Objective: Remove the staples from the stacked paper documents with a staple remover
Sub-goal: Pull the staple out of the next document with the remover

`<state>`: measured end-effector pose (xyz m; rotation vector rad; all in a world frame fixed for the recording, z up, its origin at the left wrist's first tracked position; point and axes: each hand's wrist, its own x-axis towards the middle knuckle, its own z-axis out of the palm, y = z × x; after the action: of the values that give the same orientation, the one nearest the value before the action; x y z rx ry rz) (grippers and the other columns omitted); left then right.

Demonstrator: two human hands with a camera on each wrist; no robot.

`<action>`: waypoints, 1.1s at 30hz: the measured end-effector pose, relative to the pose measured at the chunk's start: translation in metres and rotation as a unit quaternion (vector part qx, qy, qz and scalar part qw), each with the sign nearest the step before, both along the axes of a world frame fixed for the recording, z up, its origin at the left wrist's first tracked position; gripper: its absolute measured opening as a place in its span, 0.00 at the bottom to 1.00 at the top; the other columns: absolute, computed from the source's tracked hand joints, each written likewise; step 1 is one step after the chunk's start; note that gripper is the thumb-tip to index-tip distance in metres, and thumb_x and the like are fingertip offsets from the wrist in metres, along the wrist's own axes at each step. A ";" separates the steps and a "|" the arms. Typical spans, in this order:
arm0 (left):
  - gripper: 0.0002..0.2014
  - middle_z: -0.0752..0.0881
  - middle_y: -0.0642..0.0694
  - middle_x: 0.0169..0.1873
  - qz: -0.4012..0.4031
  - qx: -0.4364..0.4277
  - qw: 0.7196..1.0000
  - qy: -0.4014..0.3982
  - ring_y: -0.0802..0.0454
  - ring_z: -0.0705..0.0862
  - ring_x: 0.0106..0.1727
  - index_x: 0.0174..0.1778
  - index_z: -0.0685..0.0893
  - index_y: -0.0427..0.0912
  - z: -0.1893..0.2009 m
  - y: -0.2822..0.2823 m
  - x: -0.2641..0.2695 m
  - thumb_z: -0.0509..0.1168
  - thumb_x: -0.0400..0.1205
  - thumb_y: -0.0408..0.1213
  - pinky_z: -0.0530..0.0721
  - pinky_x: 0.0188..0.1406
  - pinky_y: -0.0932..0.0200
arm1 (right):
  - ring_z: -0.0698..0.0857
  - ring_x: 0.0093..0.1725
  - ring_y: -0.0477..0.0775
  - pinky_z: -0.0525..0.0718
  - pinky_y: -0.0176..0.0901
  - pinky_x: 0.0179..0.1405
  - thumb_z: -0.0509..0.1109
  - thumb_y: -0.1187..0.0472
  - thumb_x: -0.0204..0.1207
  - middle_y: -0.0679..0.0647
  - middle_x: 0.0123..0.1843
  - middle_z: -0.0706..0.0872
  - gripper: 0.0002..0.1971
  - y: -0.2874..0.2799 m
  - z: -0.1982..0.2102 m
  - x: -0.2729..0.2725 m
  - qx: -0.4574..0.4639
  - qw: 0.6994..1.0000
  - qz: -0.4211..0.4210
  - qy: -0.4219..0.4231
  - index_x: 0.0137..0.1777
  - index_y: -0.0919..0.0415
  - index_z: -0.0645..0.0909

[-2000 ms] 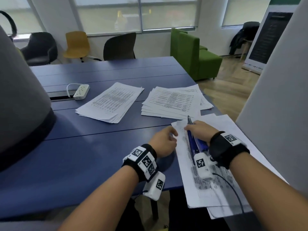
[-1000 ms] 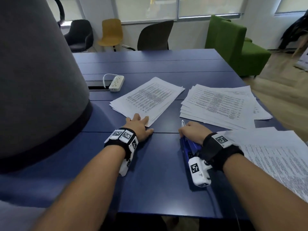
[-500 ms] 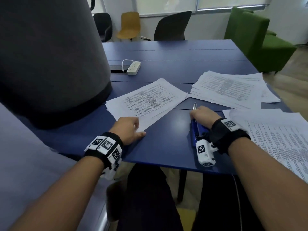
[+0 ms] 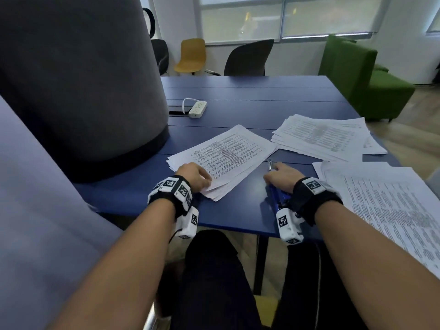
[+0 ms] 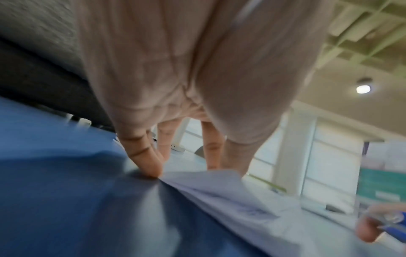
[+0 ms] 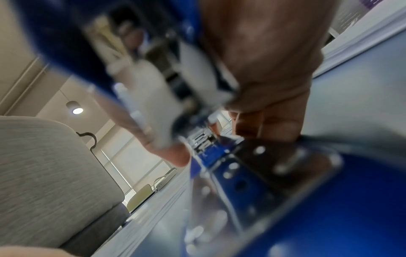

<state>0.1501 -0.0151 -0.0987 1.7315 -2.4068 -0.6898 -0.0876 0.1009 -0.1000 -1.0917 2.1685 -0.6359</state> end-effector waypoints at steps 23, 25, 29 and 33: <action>0.46 0.88 0.41 0.63 0.084 -0.011 0.969 -0.231 0.40 0.86 0.60 0.67 0.84 0.43 -0.008 -0.058 0.014 0.71 0.64 0.76 0.84 0.65 0.49 | 0.81 0.43 0.55 0.73 0.45 0.36 0.70 0.54 0.68 0.55 0.48 0.84 0.08 -0.005 -0.007 -0.009 -0.018 1.000 0.015 -0.014 0.45 0.54 0.76; 0.39 0.88 0.40 0.61 0.078 0.018 0.958 -0.276 0.43 0.85 0.57 0.68 0.85 0.40 0.004 -0.061 0.029 0.71 0.73 0.71 0.83 0.65 0.54 | 0.83 0.45 0.57 0.76 0.46 0.39 0.70 0.53 0.64 0.54 0.46 0.85 0.10 -0.004 -0.008 -0.010 -0.031 0.999 0.019 -0.021 0.43 0.55 0.78; 0.40 0.87 0.47 0.66 0.072 0.090 0.957 -0.265 0.47 0.86 0.64 0.69 0.85 0.40 0.011 -0.064 0.044 0.84 0.67 0.60 0.81 0.67 0.57 | 0.80 0.38 0.54 0.74 0.45 0.38 0.72 0.66 0.66 0.54 0.35 0.84 0.03 0.009 -0.007 -0.003 -0.081 0.995 0.020 -0.050 0.33 0.59 0.82; 0.54 0.82 0.44 0.72 0.059 0.097 0.981 -0.158 0.39 0.83 0.70 0.79 0.68 0.41 0.004 -0.060 0.029 0.90 0.60 0.47 0.83 0.68 0.46 | 0.80 0.37 0.53 0.77 0.49 0.43 0.72 0.67 0.66 0.53 0.31 0.84 0.08 0.027 0.002 0.006 -0.147 0.986 0.002 -0.077 0.28 0.59 0.81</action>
<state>0.1789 -0.0753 -0.0943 2.1935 -2.4729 -0.7029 -0.0819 0.1275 -0.0983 -1.1524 1.9812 -1.0288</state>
